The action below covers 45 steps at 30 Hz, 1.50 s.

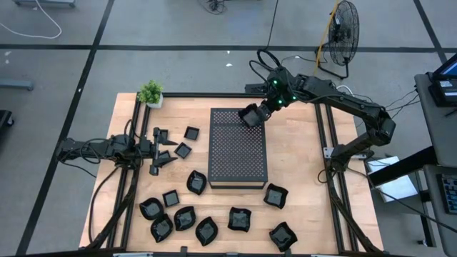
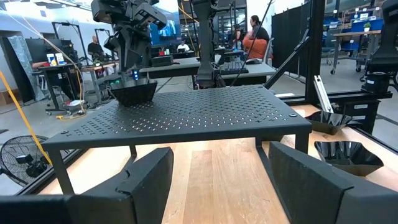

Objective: Pick & Place Mini shaped plates
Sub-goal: Stack the black distorted square plate on top of the black distorted square plate on the shelf

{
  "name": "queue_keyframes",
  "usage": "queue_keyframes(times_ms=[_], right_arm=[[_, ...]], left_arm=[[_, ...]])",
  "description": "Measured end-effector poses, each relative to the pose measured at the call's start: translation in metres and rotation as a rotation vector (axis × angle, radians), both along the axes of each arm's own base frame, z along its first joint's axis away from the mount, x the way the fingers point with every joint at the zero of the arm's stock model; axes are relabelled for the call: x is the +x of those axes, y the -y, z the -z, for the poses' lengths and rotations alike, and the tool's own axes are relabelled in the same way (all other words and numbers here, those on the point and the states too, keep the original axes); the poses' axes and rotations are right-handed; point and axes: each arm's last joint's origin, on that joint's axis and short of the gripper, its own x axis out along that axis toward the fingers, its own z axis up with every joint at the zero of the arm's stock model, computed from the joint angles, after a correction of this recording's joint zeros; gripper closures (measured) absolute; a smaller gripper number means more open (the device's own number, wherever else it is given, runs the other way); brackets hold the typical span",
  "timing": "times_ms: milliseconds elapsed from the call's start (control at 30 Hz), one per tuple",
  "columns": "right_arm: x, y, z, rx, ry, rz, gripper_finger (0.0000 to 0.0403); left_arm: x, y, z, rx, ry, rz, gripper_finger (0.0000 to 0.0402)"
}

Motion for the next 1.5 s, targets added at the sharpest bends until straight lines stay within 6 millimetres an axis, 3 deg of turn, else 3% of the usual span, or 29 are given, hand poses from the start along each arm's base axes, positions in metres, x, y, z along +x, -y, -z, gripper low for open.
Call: queue_keyframes(times_ms=[267, 400, 667, 867, 1167, 1300, 1500], right_arm=[[-0.001, -0.001, -0.002, -0.008, 0.004, -0.012, 0.0302], [-0.006, -0.012, -0.011, -0.054, 0.023, -0.076, 0.03], [-0.013, -0.064, -0.025, -0.067, -0.008, -0.26, 0.0295], [-0.015, -0.102, -0.023, -0.042, -0.102, -0.267, 0.0293], [-0.023, -0.155, -0.017, 0.033, -0.244, -0.371, 0.0293], [-0.028, -0.175, -0.013, -0.016, -0.301, -0.381, 0.0293], [-0.033, -0.198, 0.012, -0.015, -0.374, -0.408, 0.0287]], left_arm=[[0.0, 0.0, 0.0, 0.0, 0.0, 0.0, 0.0133], [0.0, 0.0, 0.0, 0.0, 0.0, 0.0, 0.0133], [0.0, 0.0, 0.0, 0.0, 0.0, 0.0, 0.0133], [0.0, 0.0, 0.0, 0.0, 0.0, -0.001, 0.0133], [0.0, 0.0, 0.0, 0.0, 0.0, 0.0, 0.0133], [0.0, 0.0, 0.0, 0.0, 0.001, 0.0, 0.0133], [0.0, 0.0, 0.0, 0.0, 0.0, 0.0, 0.0133]])
